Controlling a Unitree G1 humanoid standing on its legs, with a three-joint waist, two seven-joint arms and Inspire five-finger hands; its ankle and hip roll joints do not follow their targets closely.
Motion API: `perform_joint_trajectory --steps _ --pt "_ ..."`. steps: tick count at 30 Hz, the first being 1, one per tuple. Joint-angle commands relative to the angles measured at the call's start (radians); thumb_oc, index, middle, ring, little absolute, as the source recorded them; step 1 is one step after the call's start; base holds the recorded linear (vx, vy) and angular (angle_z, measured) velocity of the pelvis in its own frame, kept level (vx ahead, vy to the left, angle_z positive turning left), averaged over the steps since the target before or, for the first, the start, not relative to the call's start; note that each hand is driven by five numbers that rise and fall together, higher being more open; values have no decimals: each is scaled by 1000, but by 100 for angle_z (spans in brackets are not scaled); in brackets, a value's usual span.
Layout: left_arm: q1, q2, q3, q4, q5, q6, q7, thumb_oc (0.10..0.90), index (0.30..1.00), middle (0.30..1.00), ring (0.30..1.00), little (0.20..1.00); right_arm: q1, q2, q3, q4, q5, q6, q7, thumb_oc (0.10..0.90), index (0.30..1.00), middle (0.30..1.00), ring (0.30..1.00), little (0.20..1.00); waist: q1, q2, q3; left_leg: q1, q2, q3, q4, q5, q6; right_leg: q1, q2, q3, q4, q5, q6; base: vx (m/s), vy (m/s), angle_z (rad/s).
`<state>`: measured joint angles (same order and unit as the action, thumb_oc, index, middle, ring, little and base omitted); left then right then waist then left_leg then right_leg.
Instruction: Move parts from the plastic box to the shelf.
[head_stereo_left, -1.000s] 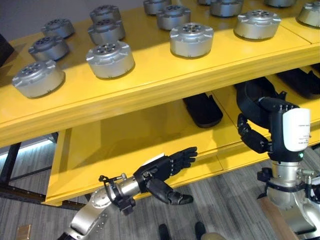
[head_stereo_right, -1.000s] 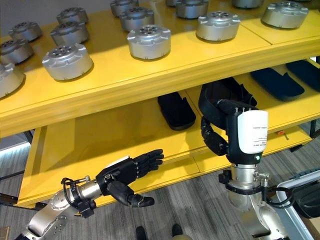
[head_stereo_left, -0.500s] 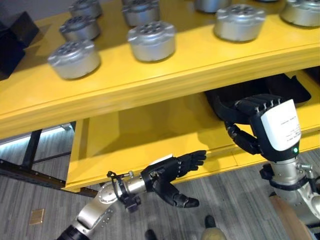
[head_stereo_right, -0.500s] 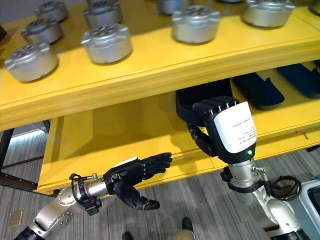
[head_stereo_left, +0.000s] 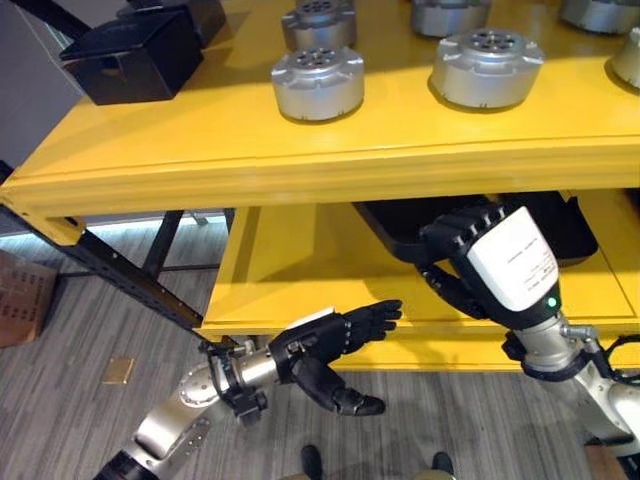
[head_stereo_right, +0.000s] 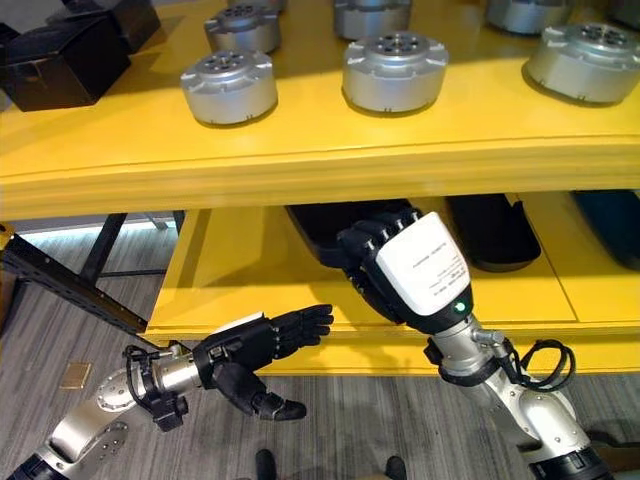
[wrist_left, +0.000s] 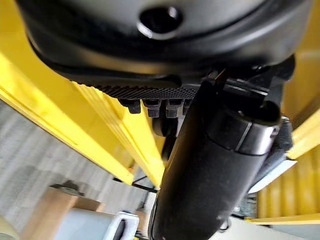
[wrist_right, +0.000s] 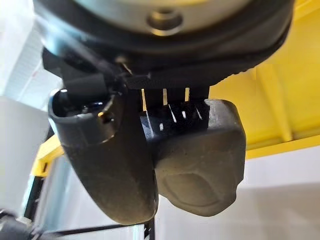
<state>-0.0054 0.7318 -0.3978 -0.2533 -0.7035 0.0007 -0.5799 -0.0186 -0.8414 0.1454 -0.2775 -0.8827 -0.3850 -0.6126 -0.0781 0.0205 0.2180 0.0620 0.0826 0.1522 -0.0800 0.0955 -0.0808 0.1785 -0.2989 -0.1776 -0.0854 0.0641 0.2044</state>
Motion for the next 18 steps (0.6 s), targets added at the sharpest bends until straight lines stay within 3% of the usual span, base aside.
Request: perform_joint_trajectory --steps 1,4,8,15,18 --pt "-19 -23 64 -62 -71 -89 -29 900 1000 1000 1000 1000 -163 -58 26 -109 73 16 -18 400 300 300 300 300 7 11 -110 55 49 74 -7 -124 38 -60 131 -4 39 -79 -72 9 -7 16" --pt "-19 -21 63 -53 -67 -93 -39 900 1000 1000 1000 1000 -205 -57 76 -53 126 112 33 400 300 300 300 300 26 0 -113 56 51 72 -7 -124 37 -50 129 -21 20 -69 -70 5 -20 12" --pt "-11 -21 69 -49 -62 -92 -54 900 1000 1000 1000 1000 -241 -36 125 58 200 191 67 400 300 300 300 300 45 -8 -111 57 54 67 -7 -123 36 -43 127 -39 4 -59 -66 3 -33 10" --pt "14 -40 95 -19 -41 -104 -74 900 1000 1000 1000 1000 -249 22 171 218 272 209 98 400 300 300 300 300 61 -11 -106 59 63 67 -7 -117 30 -40 127 -54 -1 -53 -64 18 -28 3" --pt "7 -48 99 -11 -33 -97 -98 900 1000 1000 1000 1000 -300 79 220 319 301 253 130 400 300 300 300 300 76 -9 -92 65 63 61 -7 -116 28 -29 124 -67 0 -56 -66 29 -29 3"
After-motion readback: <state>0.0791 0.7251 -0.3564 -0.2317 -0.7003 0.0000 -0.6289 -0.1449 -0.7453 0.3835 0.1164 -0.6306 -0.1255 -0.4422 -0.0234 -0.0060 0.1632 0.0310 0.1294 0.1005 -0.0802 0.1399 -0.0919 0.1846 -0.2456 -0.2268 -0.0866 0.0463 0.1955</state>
